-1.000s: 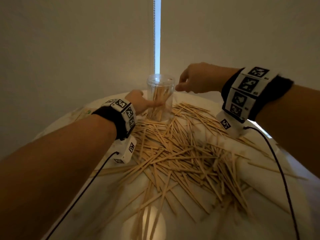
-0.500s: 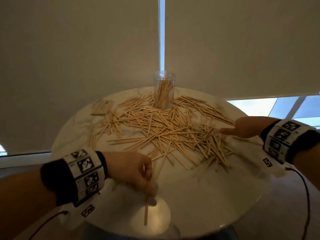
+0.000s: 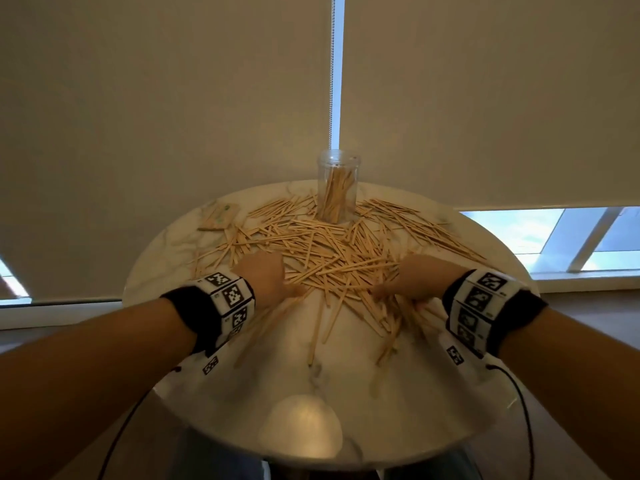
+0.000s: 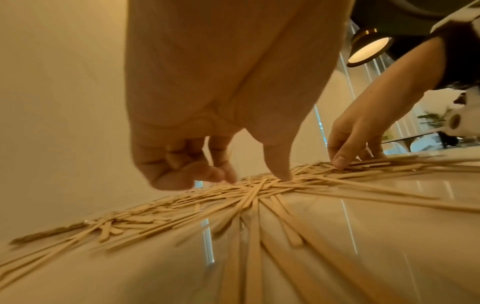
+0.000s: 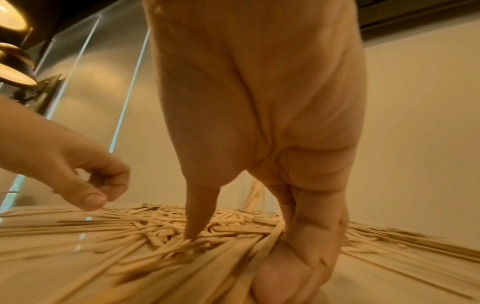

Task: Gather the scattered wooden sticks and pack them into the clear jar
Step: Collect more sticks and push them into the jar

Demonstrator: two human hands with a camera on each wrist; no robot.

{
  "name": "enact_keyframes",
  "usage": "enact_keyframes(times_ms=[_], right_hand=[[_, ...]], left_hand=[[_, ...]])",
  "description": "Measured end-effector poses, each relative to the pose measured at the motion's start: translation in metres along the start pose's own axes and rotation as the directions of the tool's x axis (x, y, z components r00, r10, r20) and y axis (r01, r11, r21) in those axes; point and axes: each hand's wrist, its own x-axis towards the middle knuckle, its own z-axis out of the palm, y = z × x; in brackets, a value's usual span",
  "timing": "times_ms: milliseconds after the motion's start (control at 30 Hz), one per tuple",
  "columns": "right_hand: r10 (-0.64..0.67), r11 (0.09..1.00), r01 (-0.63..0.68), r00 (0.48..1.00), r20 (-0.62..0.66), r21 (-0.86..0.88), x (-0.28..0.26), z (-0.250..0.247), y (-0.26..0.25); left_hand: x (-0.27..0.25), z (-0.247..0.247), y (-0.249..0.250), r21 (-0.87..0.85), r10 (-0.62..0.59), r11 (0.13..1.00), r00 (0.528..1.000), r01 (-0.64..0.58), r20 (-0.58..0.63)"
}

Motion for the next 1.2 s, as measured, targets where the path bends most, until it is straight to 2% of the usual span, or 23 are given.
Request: enact_keyframes(times_ms=[67, 133, 200, 300, 467, 567, 733, 933, 1033, 1200], right_hand=[[-0.035, 0.999, 0.035, 0.999, -0.007, 0.010, 0.003, 0.003, -0.015], [-0.086, 0.996, 0.086, 0.996, -0.008, 0.027, 0.006, 0.005, -0.025], [-0.102, 0.993, 0.103, 0.995, -0.017, 0.052, 0.005, 0.004, -0.033], [-0.104, 0.992, 0.107, 0.994, -0.041, 0.063, 0.002, 0.003, -0.037], [-0.086, 0.993, 0.081, 0.995, 0.050, 0.084, -0.005, 0.004, -0.036], [-0.080, 0.992, 0.074, 0.995, 0.062, 0.102, -0.007, 0.003, -0.039], [-0.046, 0.993, 0.041, 0.998, 0.040, 0.108, -0.011, 0.001, -0.040], [-0.031, 0.990, 0.033, 0.999, -0.018, 0.139, -0.011, 0.003, -0.036], [-0.024, 0.991, 0.027, 0.999, -0.024, 0.130, -0.010, 0.004, -0.035], [-0.084, 0.978, 0.097, 0.993, -0.078, 0.182, -0.012, -0.002, -0.028]], left_hand=[[0.006, 0.006, 0.001, 0.073, -0.105, 0.992, 0.994, 0.102, 0.029], [0.008, 0.012, 0.006, 0.138, -0.141, 0.983, 0.983, 0.125, 0.114], [0.009, 0.015, 0.015, 0.162, -0.109, 0.983, 0.983, 0.085, 0.147], [0.008, 0.012, 0.020, 0.110, -0.055, 0.993, 0.994, 0.044, 0.099], [0.014, 0.013, 0.005, 0.006, -0.061, 0.998, 0.997, 0.061, 0.049], [0.012, 0.013, 0.004, -0.040, -0.046, 0.998, 0.998, 0.047, 0.033], [0.006, 0.015, 0.015, 0.021, -0.016, 1.000, 0.996, 0.014, 0.086], [0.012, 0.002, 0.022, -0.015, -0.020, 1.000, 0.993, 0.022, 0.119], [0.013, 0.002, 0.025, -0.020, -0.062, 0.998, 0.990, 0.065, 0.124], [0.015, 0.005, 0.026, -0.048, -0.060, 0.997, 0.991, 0.066, 0.123]])
